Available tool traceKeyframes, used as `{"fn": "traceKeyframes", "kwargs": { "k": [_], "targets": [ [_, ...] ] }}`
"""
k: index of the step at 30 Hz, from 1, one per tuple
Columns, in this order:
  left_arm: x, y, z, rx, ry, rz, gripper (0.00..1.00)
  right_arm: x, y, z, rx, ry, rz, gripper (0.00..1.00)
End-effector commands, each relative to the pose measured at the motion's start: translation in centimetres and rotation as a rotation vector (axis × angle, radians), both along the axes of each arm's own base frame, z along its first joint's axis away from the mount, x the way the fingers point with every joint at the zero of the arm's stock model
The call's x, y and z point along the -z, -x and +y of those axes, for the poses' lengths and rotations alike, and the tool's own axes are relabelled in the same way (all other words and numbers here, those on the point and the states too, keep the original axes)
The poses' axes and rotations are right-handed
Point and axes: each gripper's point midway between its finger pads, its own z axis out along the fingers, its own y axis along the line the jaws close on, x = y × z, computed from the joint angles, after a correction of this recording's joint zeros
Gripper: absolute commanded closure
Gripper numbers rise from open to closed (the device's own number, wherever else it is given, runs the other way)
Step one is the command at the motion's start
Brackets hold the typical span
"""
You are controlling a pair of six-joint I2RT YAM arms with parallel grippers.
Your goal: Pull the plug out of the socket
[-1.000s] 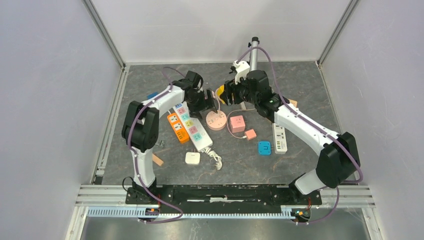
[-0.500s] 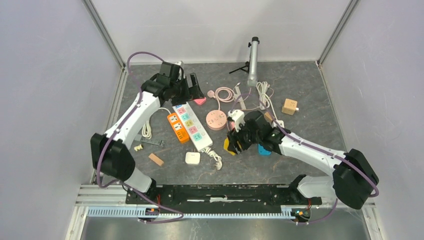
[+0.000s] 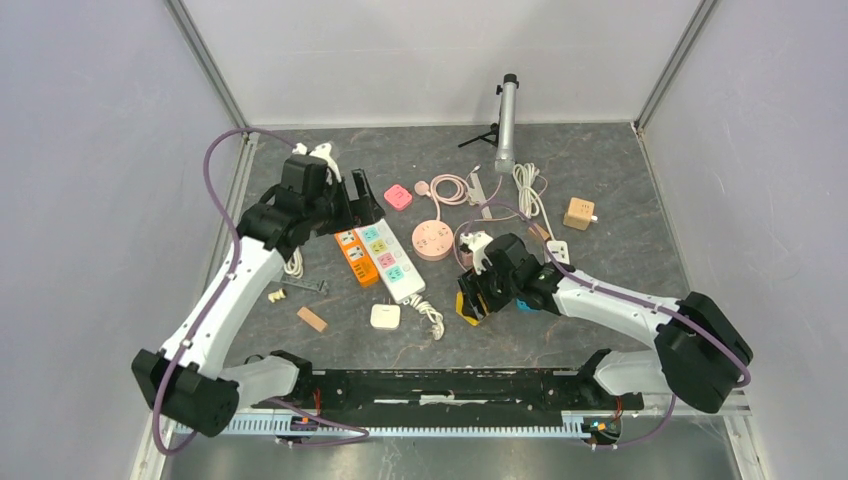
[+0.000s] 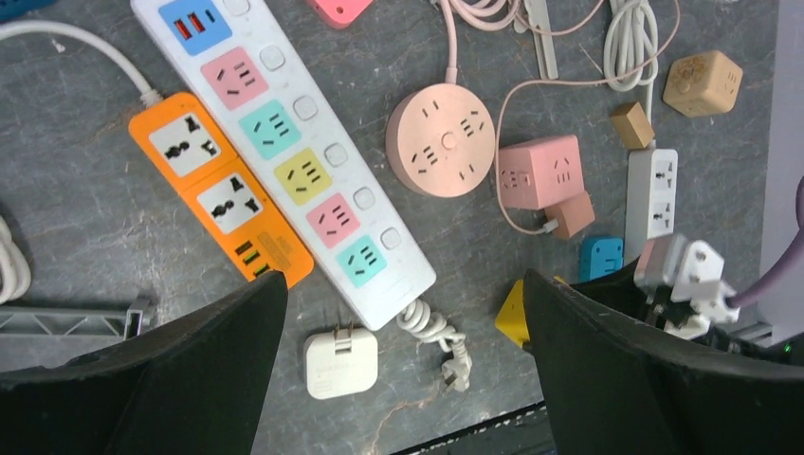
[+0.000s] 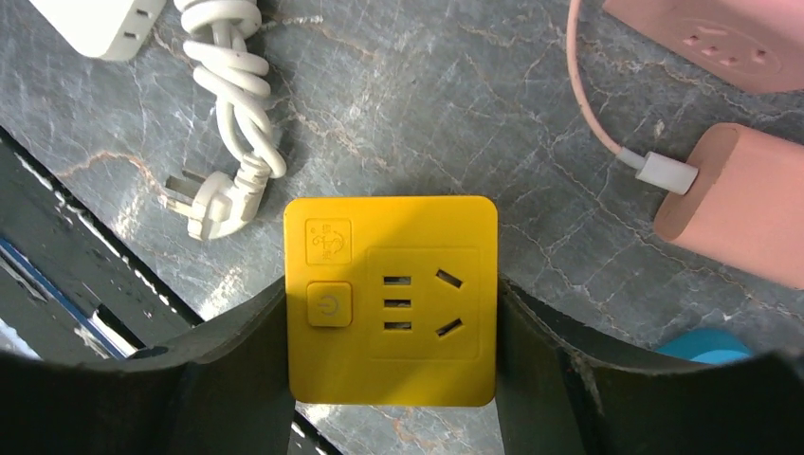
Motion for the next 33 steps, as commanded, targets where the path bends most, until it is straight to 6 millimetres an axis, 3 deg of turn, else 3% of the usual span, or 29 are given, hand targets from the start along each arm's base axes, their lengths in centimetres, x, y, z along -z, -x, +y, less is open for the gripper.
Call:
{"fn": "traceKeyframes", "kwargs": {
  "k": [1,3,4,9,14,18,21,26,29,33],
  "targets": [
    [0.5,2.2,1.0,0.024,-0.029,-0.016,0.00,0.3,0.3,0.2,0.080,-0.062,0.015,0.29],
    [0.5,3.2,1.1,0.028,-0.012,-0.009,0.00,0.3,0.1,-0.2,0.119,-0.053,0.008,0.19],
    [0.5,3.6,1.2,0.032,-0.007,-0.005,0.00,0.1,-0.2,-0.5,0.142,-0.045,-0.003,0.03],
    [0.0,5.3,2.4,0.000,-0.021,-0.010,0.00,-2.0,-1.6,-1.5,0.217,-0.053,-0.099,0.02],
    [-1.8,6.0,2.9,-0.042,0.015,-0.055,0.00,-5.6,-2.9,-2.7,0.273,-0.082,-0.225,0.02],
    [-3.5,6.3,3.2,-0.080,0.053,-0.102,0.00,-8.7,-3.9,-6.1,0.403,-0.057,-0.363,0.02],
    [-5.1,6.3,3.9,-0.128,0.068,-0.145,0.00,-11.4,-4.6,-10.3,0.582,-0.018,-0.488,0.02],
    [-7.8,7.2,6.0,-0.203,0.037,-0.200,0.00,-18.6,-4.5,-17.0,0.846,0.038,-0.674,0.02],
    [-9.7,7.9,7.7,-0.279,0.017,-0.237,0.00,-24.5,-3.7,-20.6,0.961,0.067,-0.786,0.02],
    [-13.8,8.9,9.5,-0.326,0.001,-0.321,0.00,-32.9,-1.2,-25.5,1.121,0.061,-0.876,0.02]
  ]
}}
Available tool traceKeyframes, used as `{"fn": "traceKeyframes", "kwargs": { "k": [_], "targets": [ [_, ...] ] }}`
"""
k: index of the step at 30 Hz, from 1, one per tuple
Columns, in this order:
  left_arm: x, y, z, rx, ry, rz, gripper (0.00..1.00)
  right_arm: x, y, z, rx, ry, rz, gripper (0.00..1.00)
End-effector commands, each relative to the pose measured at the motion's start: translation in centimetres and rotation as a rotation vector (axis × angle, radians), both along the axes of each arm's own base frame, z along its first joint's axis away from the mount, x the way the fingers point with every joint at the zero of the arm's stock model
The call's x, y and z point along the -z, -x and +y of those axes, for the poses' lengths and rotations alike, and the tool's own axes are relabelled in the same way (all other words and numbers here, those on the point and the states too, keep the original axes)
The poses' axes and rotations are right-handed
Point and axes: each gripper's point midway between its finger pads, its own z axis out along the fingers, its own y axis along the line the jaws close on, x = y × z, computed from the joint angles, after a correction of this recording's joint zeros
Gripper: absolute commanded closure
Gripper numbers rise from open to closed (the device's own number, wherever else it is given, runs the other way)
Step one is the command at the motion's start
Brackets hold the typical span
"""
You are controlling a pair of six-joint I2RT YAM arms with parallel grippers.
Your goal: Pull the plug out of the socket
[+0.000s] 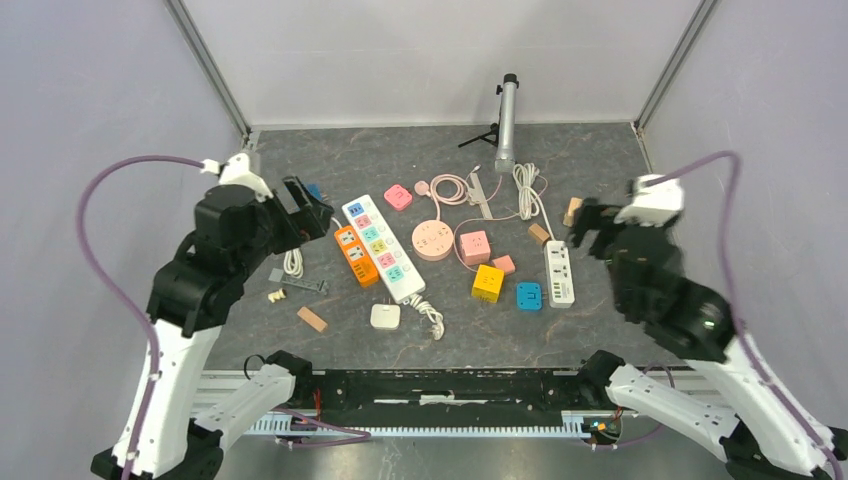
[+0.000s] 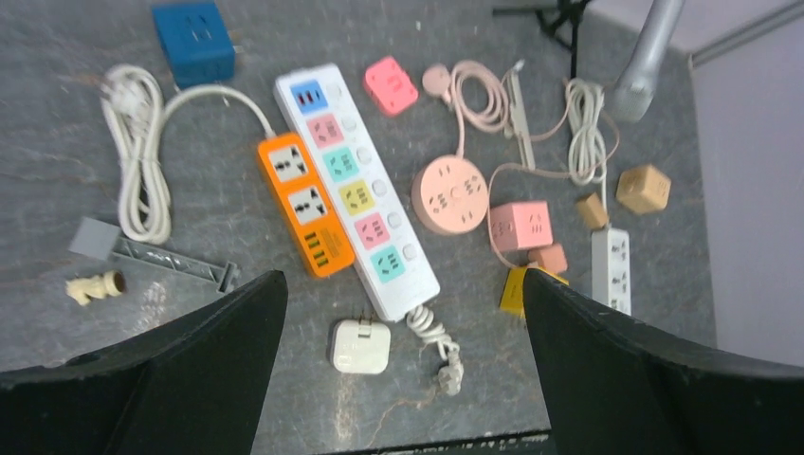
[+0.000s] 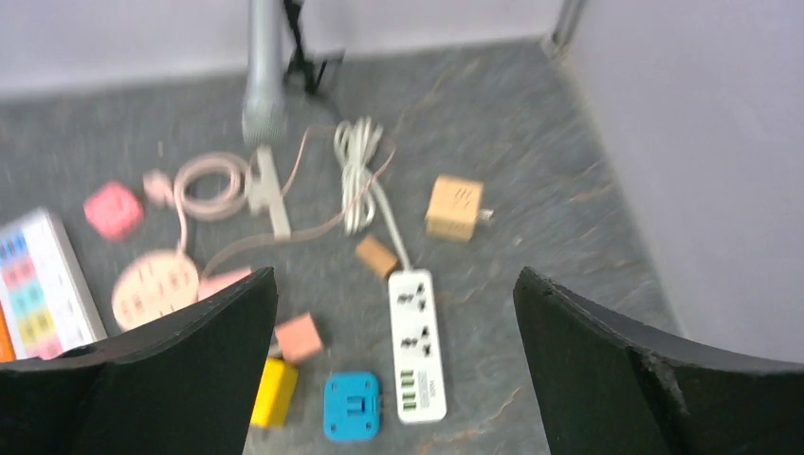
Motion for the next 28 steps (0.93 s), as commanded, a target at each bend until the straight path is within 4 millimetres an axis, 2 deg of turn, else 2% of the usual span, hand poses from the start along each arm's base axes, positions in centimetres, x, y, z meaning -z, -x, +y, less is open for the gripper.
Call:
{"fn": "traceKeyframes", "kwargs": {
  "k": [1,3,5,9,13,18,20,28],
  "targets": [
    [-4.6,1.4,3.3,-0.144,-0.014,-0.102,0.00,-7.9,3.4,-7.9,0.279,0.015,-0.133,0.02],
    [-5.5,2.1,4.4,-0.185,-0.020,-0.124,0.00,-9.2,4.5,-9.4,0.301,-0.022,-0.185,0.02],
    [-6.8,2.7,4.9,-0.197,-0.018,-0.161,0.00,-9.6,5.6,-10.8,0.314,-0.057,-0.249,0.03],
    [-10.4,3.1,5.8,-0.220,-0.015,-0.255,0.00,-11.8,8.2,-13.2,0.298,-0.185,-0.361,0.04],
    [-12.0,3.1,6.2,-0.228,-0.028,-0.303,0.00,-12.7,9.4,-14.8,0.328,-0.187,-0.389,0.03],
    [-12.4,3.7,6.5,-0.209,-0.056,-0.335,0.00,-13.2,9.6,-15.3,0.352,-0.182,-0.403,0.02],
    [-12.7,3.6,6.0,-0.162,-0.071,-0.368,0.00,-12.9,9.3,-15.0,0.348,-0.179,-0.406,0.02],
    [-12.5,2.3,5.2,-0.124,-0.108,-0.373,0.00,-12.1,8.3,-13.9,0.330,-0.169,-0.403,0.02]
  ]
}}
